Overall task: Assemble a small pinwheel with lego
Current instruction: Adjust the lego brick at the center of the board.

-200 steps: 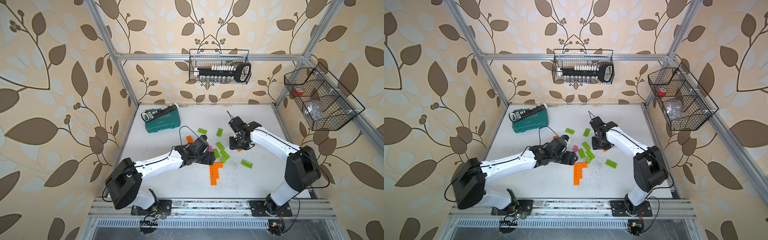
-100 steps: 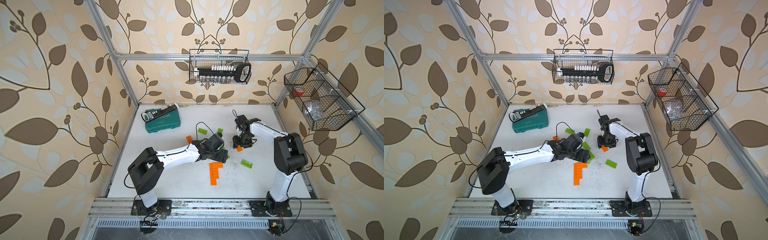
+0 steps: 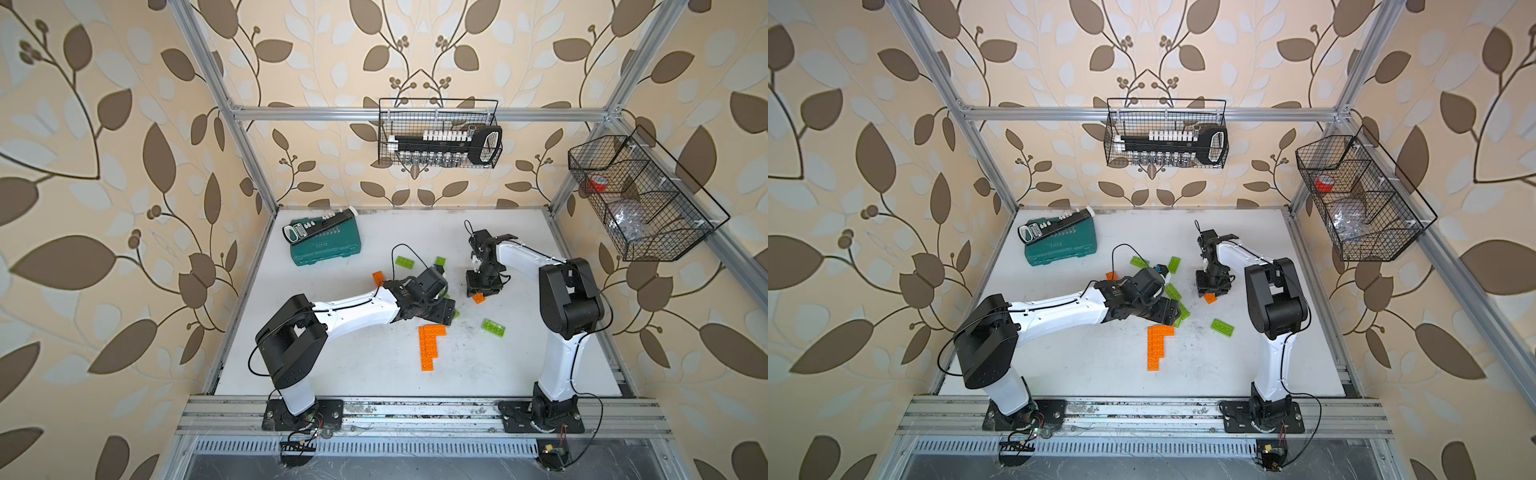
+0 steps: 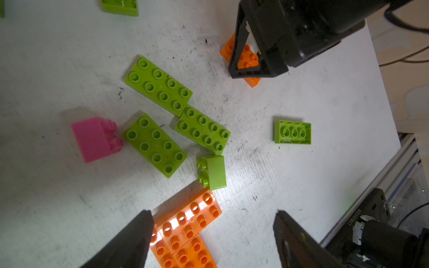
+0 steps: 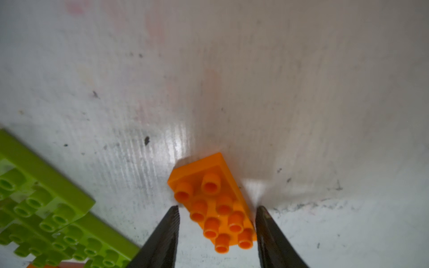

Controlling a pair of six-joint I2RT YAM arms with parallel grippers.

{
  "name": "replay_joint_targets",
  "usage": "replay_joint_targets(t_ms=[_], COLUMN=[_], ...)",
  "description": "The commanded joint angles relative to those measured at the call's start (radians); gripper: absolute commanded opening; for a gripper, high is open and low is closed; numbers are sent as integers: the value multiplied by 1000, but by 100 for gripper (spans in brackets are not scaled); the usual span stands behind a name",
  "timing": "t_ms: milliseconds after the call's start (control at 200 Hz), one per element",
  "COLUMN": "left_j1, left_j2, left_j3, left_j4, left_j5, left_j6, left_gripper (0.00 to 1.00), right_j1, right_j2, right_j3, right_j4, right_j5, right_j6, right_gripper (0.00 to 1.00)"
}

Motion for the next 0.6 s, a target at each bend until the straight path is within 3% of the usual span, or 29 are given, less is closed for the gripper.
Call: replay_joint_targets(t_ms=[0,275,415,595], left_j1=[-6,-6,-5,-4], left_j2=[-12,-16,-24,-73], left_j3=[-3,-16,-23,-74], left_j4=[6,14,15,43], left_j5=[-5,-9,-10,-22], left_j6=[4,-2,-4,-36], left_gripper=[84,84,84,84], right_j1=[-4,-4,-4,-4], right_j2=[25,32,27,-57], right_j3=[36,34,29,-17], right_j4=[-29,-32,-30,0], right_j5=[-11,-20,-26,-39], right_j6=[0,14,24,50], right_gripper=[48,33,32,58])
